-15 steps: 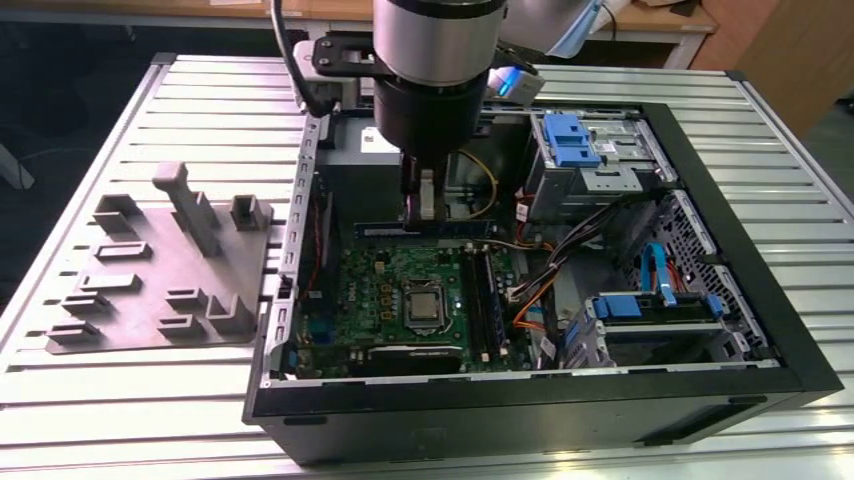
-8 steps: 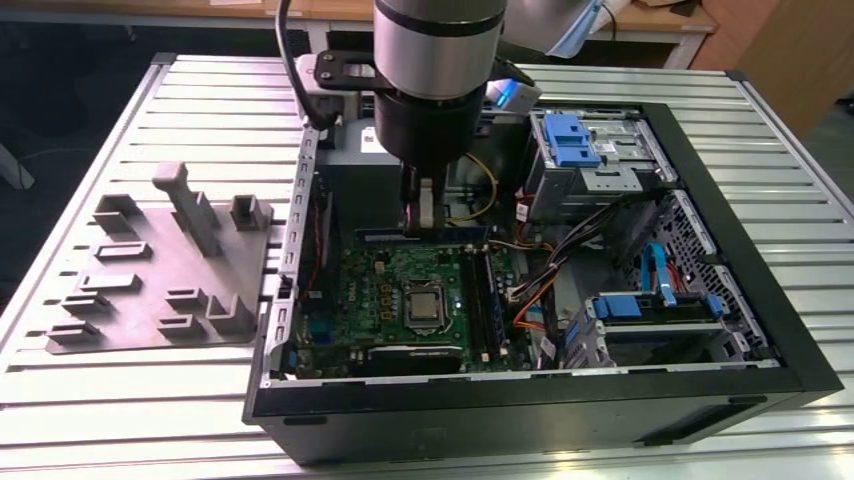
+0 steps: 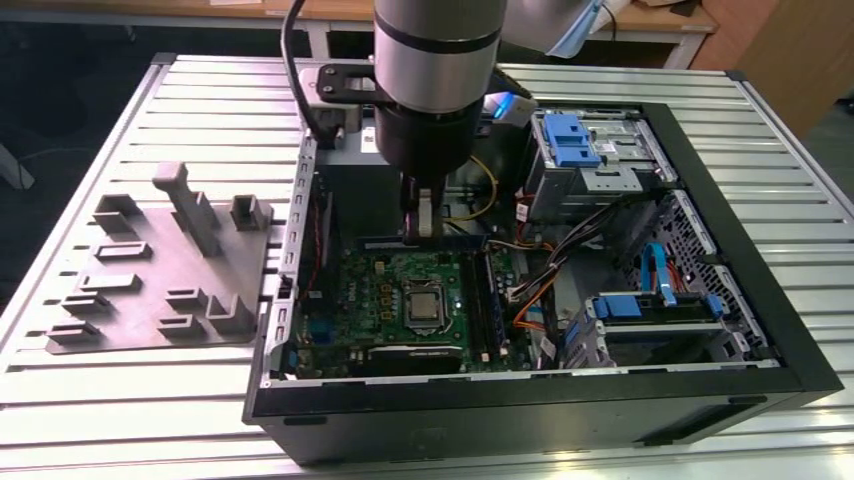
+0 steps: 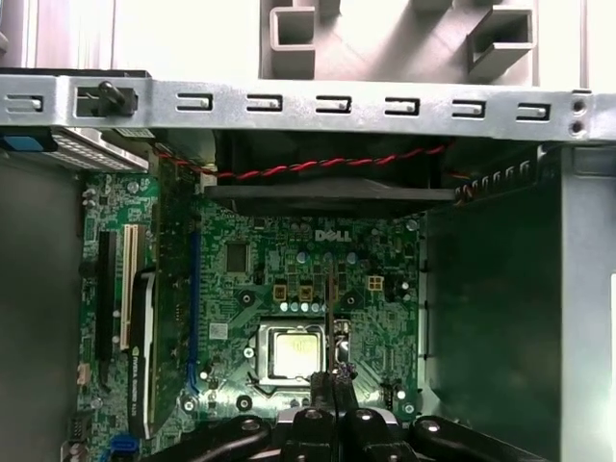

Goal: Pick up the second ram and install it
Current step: 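Pick up the second ram and move it above second insertion slot, then insert the second ram into the second slot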

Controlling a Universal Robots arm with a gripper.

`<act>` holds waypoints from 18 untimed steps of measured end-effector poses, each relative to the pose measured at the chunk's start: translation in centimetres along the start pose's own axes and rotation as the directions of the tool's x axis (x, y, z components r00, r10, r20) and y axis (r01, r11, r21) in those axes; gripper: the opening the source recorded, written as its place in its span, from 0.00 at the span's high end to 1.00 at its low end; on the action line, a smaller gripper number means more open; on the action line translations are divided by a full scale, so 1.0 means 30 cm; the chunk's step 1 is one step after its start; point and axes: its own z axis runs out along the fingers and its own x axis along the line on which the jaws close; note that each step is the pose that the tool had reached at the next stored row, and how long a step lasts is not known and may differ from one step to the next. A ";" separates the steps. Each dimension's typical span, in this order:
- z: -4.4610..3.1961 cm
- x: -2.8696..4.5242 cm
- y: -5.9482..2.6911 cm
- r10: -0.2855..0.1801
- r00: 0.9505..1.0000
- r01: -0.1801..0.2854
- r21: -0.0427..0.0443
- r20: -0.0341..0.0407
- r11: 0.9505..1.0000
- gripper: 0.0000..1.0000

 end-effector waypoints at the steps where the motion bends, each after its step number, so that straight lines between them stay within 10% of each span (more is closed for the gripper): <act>1: 0.004 0.000 0.000 0.000 1.000 0.000 -0.001 0.000 1.000 0.89; 18: 0.011 0.000 -0.001 0.000 1.000 0.000 -0.001 0.000 1.000 0.89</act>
